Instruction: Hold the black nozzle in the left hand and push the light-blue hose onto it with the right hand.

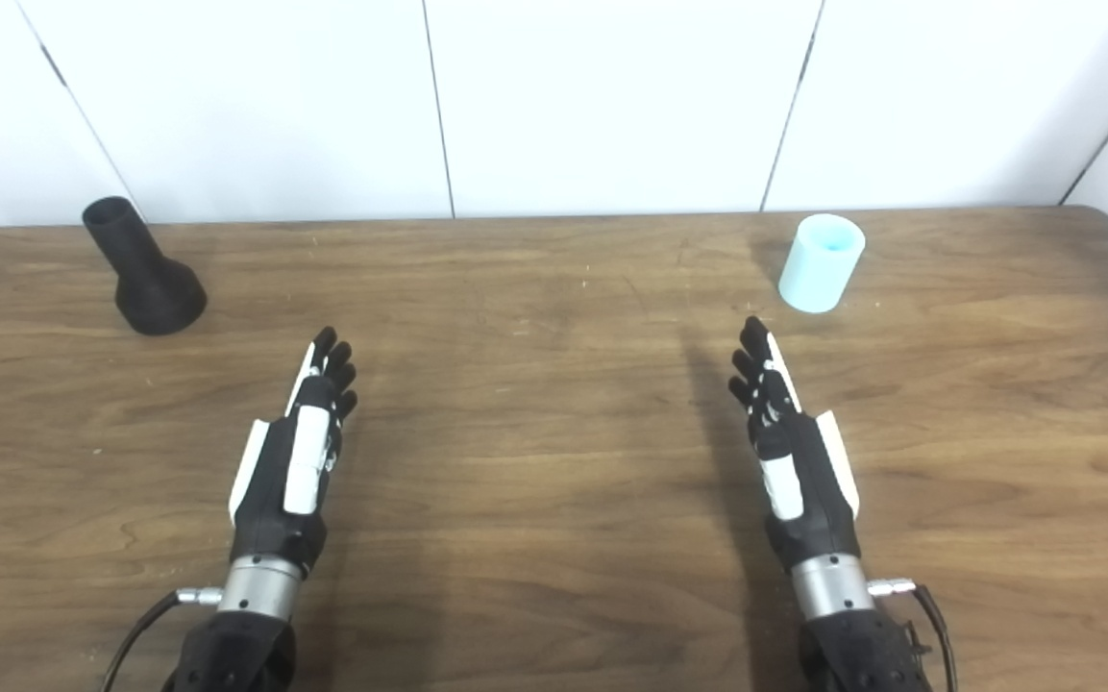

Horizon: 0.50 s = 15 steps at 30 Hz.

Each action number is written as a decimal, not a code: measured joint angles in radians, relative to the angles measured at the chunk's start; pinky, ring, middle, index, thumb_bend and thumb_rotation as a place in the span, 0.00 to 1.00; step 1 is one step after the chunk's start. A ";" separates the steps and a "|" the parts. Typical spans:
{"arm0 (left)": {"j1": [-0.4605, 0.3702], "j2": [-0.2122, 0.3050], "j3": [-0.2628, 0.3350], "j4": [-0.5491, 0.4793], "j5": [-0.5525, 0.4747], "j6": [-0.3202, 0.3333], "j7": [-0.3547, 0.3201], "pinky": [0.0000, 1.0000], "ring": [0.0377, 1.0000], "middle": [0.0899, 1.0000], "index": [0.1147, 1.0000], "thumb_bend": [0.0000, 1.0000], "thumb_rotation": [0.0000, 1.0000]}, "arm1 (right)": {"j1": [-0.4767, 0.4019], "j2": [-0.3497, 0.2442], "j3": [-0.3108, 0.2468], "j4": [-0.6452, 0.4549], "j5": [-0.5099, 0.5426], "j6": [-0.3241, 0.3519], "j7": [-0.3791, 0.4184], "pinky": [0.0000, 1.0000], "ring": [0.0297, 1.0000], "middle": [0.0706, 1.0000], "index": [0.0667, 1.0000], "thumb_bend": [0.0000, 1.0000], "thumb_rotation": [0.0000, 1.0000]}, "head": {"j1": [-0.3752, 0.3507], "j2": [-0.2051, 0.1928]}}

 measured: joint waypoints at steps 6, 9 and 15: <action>0.000 0.001 0.000 0.011 0.020 -0.015 0.003 1.00 1.00 1.00 1.00 0.70 1.00 | 0.000 0.009 0.000 0.000 0.000 0.000 -0.001 0.95 0.99 1.00 1.00 0.81 1.00 | 0.000 -0.002; 0.000 0.001 0.002 0.021 0.021 -0.036 0.004 1.00 1.00 1.00 1.00 0.71 1.00 | 0.000 0.008 -0.003 0.000 0.000 0.000 -0.001 0.95 0.99 1.00 1.00 0.81 1.00 | 0.000 0.000; 0.000 0.000 0.002 0.034 0.033 -0.077 0.015 1.00 1.00 1.00 1.00 0.73 1.00 | 0.000 0.007 -0.004 0.000 0.001 0.000 0.000 0.94 0.99 1.00 1.00 0.81 1.00 | 0.008 -0.005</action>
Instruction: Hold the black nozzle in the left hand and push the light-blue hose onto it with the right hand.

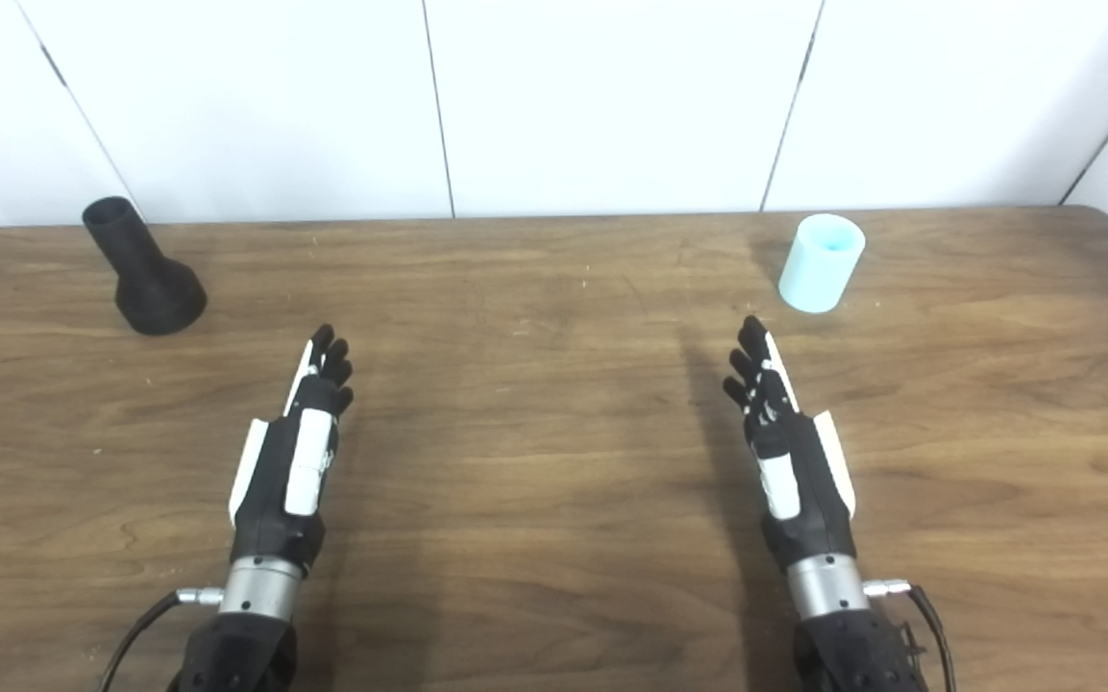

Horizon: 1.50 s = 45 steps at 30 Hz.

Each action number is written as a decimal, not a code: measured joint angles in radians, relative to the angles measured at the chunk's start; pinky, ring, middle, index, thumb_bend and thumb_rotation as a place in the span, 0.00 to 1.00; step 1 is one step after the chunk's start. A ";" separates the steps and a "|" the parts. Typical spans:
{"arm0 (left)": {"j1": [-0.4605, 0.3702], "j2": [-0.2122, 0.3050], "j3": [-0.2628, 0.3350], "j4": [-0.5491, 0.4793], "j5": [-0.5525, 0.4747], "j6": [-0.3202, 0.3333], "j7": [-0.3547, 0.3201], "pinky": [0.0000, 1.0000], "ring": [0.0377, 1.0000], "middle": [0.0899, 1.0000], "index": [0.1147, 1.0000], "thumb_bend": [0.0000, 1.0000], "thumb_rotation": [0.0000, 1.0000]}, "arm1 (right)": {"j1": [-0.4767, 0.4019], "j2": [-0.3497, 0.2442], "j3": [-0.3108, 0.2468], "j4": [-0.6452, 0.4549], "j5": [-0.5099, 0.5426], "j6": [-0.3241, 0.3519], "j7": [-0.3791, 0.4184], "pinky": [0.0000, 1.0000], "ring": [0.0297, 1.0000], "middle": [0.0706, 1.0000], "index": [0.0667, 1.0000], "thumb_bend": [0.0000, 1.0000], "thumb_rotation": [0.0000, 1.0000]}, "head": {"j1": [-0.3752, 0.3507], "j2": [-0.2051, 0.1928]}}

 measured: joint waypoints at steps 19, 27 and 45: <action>0.008 -0.041 -0.035 0.118 0.001 -0.160 0.044 1.00 1.00 1.00 1.00 0.73 1.00 | -0.016 -0.049 -0.030 0.096 0.087 -0.163 0.051 0.94 1.00 1.00 1.00 0.77 1.00 | 0.126 -0.159; 0.008 -0.033 0.029 0.105 -0.004 -0.155 0.054 0.90 0.92 0.85 0.85 0.64 0.74 | -0.015 -0.050 -0.030 0.105 0.095 -0.199 0.058 0.94 1.00 1.00 1.00 0.77 1.00 | 0.132 -0.181; -0.253 0.141 0.400 0.107 -0.065 -0.152 0.222 0.89 0.87 0.75 0.50 0.51 0.20 | -0.012 -0.044 -0.022 0.106 0.058 -0.203 0.055 0.92 0.99 1.00 1.00 0.77 1.00 | 0.129 -0.181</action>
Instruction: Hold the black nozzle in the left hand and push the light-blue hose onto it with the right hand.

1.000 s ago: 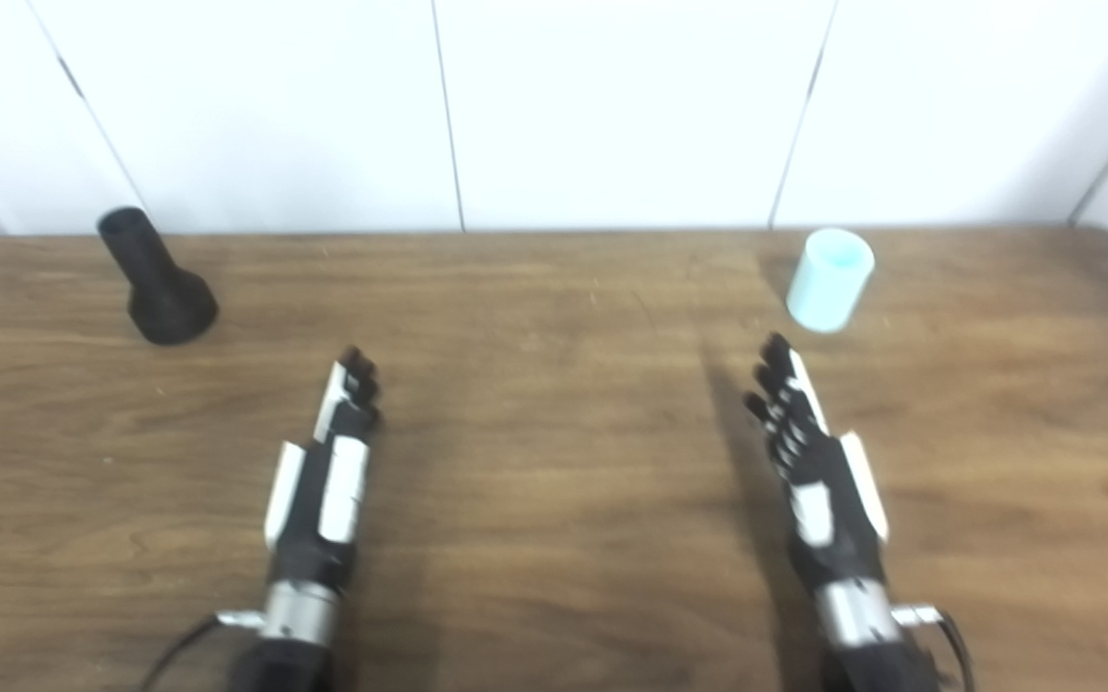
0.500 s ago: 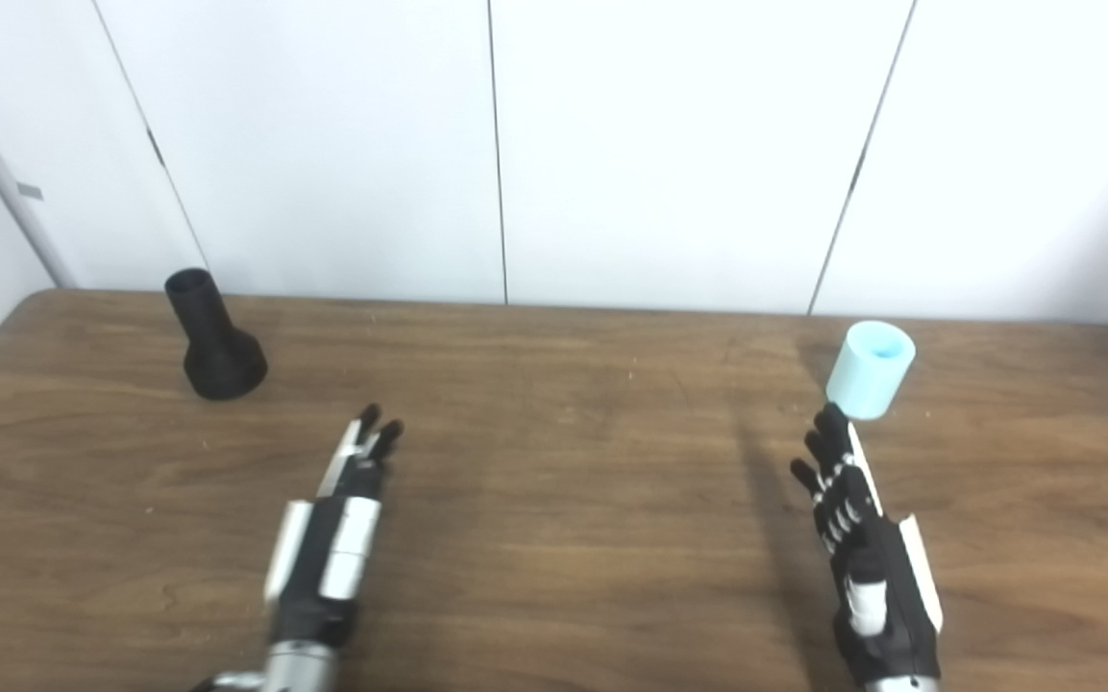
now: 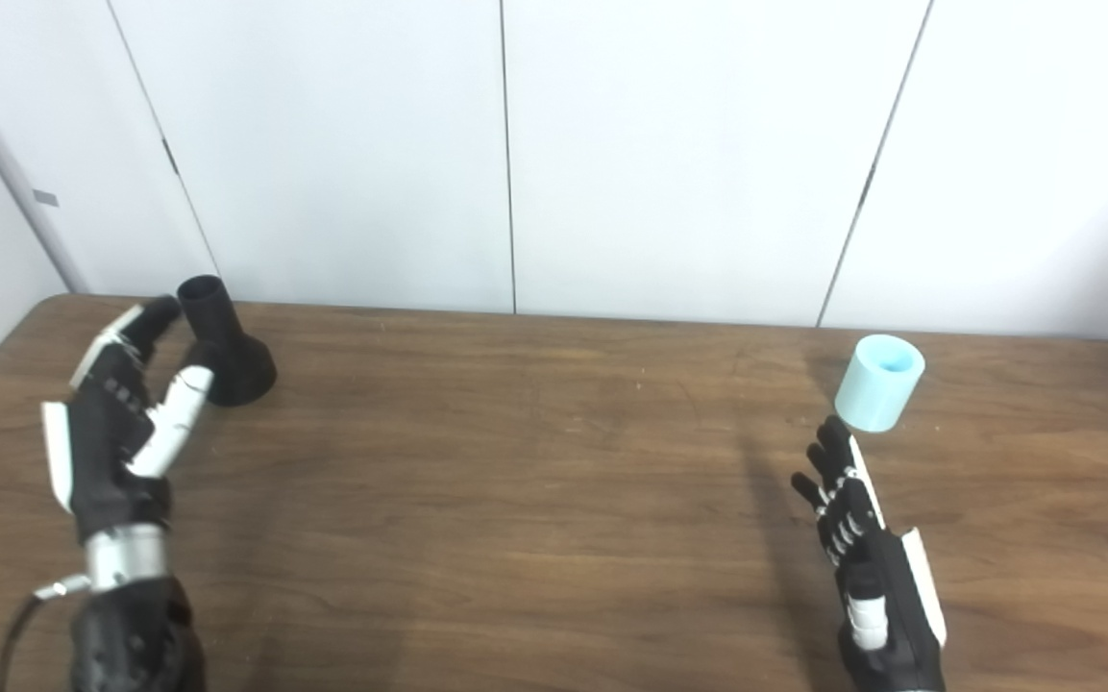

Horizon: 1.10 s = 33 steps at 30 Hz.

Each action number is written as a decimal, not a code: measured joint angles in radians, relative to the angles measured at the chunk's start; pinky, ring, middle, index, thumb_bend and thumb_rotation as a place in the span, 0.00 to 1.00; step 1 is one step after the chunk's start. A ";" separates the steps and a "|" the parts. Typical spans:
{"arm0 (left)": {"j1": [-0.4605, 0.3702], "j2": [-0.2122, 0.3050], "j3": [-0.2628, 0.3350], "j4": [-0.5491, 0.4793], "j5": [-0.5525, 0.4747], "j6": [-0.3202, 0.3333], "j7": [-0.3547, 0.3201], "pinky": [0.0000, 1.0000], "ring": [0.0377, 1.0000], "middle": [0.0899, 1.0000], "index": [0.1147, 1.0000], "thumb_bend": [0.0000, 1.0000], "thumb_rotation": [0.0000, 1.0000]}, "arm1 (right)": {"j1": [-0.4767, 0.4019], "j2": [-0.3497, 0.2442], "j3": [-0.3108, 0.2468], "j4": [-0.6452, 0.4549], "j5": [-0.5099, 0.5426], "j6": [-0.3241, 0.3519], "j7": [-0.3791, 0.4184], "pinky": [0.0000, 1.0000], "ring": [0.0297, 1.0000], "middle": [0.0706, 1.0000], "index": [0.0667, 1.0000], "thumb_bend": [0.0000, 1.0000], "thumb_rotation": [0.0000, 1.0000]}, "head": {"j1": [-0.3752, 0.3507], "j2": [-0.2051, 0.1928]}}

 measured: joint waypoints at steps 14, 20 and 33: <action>-0.134 0.217 -0.008 0.319 0.166 0.067 0.038 0.89 0.92 0.89 0.44 0.51 0.10 | 0.002 0.010 -0.004 -0.012 -0.004 0.042 -0.001 0.90 0.96 1.00 1.00 0.78 1.00 | -0.003 0.046; -0.183 0.321 -0.105 0.479 0.259 0.065 0.027 0.98 0.95 0.95 0.71 0.76 0.47 | 0.004 0.017 -0.004 -0.021 -0.015 0.057 -0.014 0.89 0.95 1.00 1.00 0.79 1.00 | -0.009 0.054; -0.250 0.406 -0.249 0.541 0.304 0.238 -0.173 1.00 1.00 1.00 0.75 0.92 0.60 | 0.013 0.028 0.005 -0.036 -0.026 0.082 -0.018 0.90 0.96 1.00 1.00 0.77 1.00 | -0.025 0.067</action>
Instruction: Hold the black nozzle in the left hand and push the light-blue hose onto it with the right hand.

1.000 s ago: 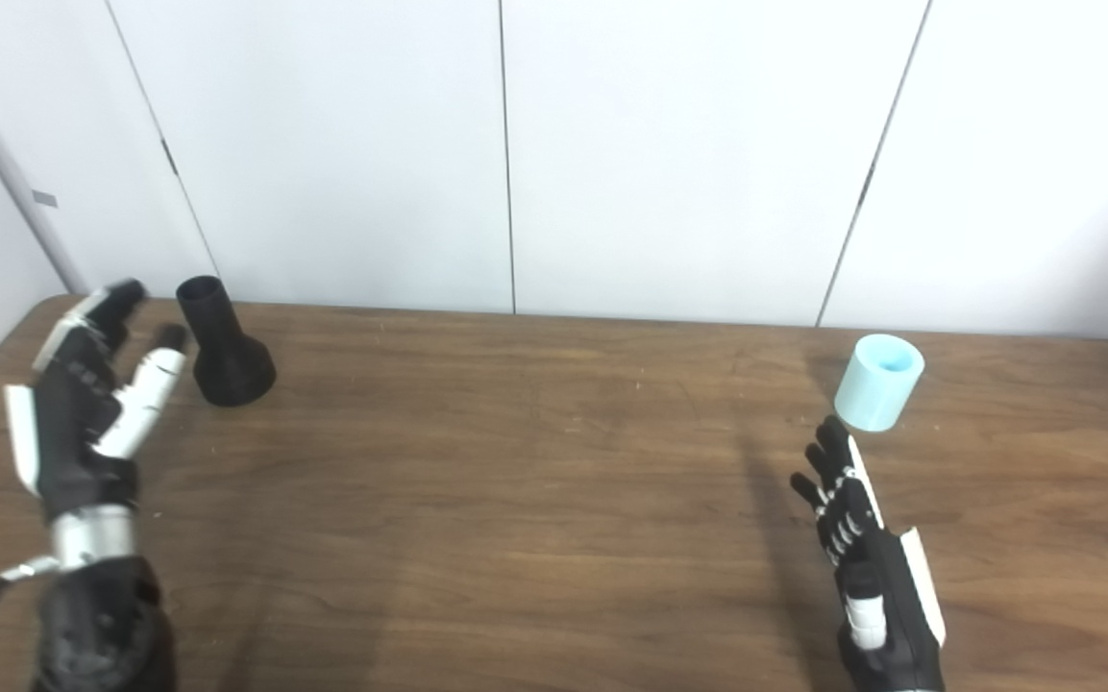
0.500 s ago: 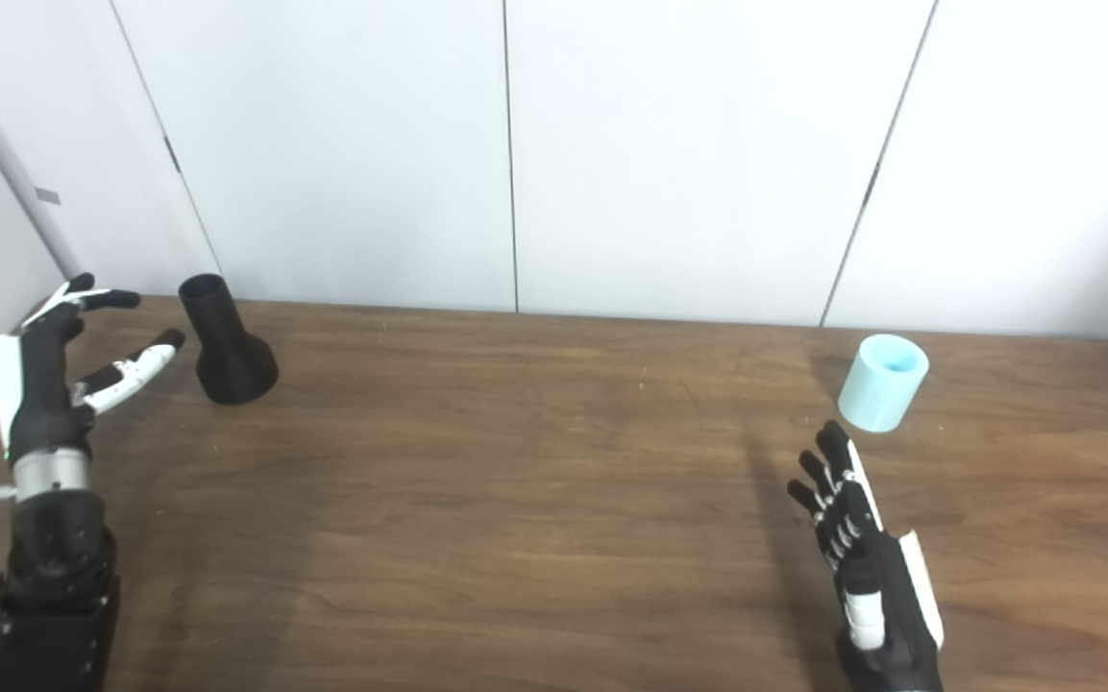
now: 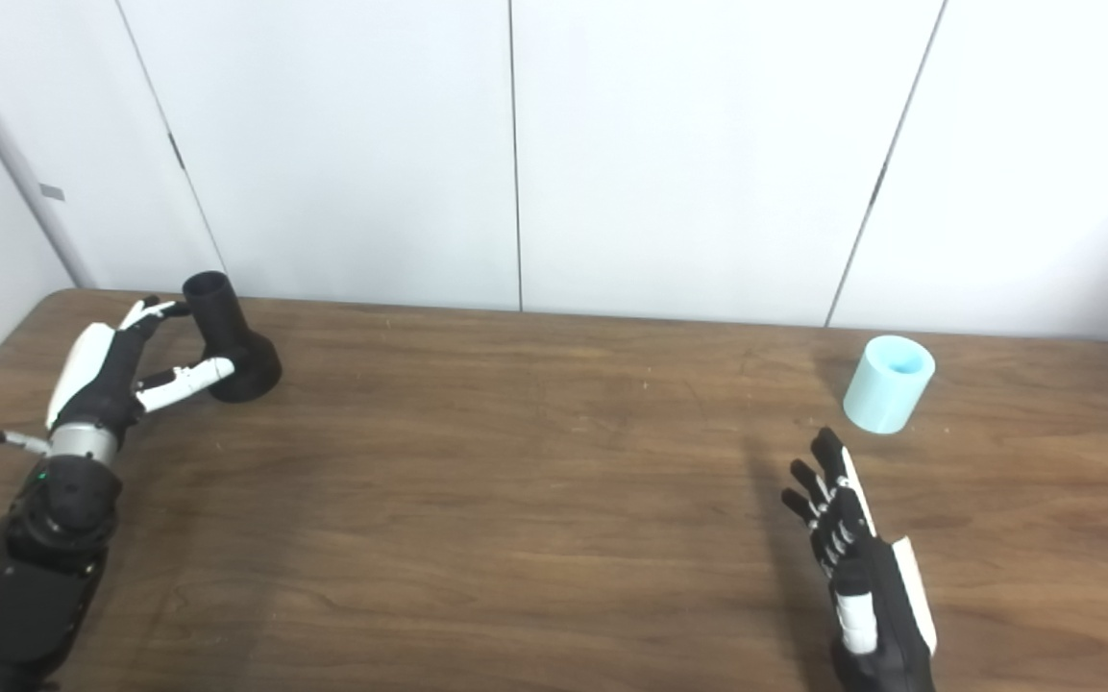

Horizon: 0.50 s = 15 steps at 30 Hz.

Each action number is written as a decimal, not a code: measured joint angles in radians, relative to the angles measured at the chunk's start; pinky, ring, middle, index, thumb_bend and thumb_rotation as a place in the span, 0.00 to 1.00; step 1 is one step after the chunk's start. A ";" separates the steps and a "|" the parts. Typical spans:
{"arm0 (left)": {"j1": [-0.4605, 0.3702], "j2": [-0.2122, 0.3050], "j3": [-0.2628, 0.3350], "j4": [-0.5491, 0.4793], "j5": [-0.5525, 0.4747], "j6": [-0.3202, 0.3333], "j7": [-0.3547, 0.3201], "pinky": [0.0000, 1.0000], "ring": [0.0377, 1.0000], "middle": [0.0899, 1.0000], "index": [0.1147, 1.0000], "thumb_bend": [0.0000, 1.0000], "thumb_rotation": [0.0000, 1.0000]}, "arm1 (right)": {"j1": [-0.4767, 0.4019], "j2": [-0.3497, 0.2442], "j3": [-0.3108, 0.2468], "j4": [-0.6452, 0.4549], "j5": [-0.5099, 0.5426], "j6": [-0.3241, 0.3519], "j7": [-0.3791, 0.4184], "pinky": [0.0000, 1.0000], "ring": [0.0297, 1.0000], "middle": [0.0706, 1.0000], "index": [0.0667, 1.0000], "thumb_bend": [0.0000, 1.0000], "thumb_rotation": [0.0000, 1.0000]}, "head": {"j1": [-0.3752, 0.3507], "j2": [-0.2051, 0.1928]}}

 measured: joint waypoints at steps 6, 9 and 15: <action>-0.029 0.015 -0.003 0.040 0.001 0.001 0.000 1.00 1.00 1.00 0.75 0.92 0.60 | 0.001 0.001 0.000 -0.001 -0.003 0.004 -0.002 0.90 0.95 0.99 1.00 0.76 1.00 | -0.003 0.000; -0.032 0.025 -0.003 0.047 -0.001 0.000 0.000 1.00 1.00 1.00 0.75 0.93 0.60 | 0.001 0.001 0.000 -0.001 -0.003 0.008 -0.004 0.90 0.95 0.99 1.00 0.76 1.00 | -0.002 0.003; -0.038 0.026 -0.025 0.069 0.001 -0.001 -0.002 1.00 1.00 1.00 0.75 0.93 0.60 | 0.001 0.001 0.001 -0.002 -0.004 0.020 -0.004 0.88 0.95 0.99 1.00 0.75 1.00 | -0.003 0.008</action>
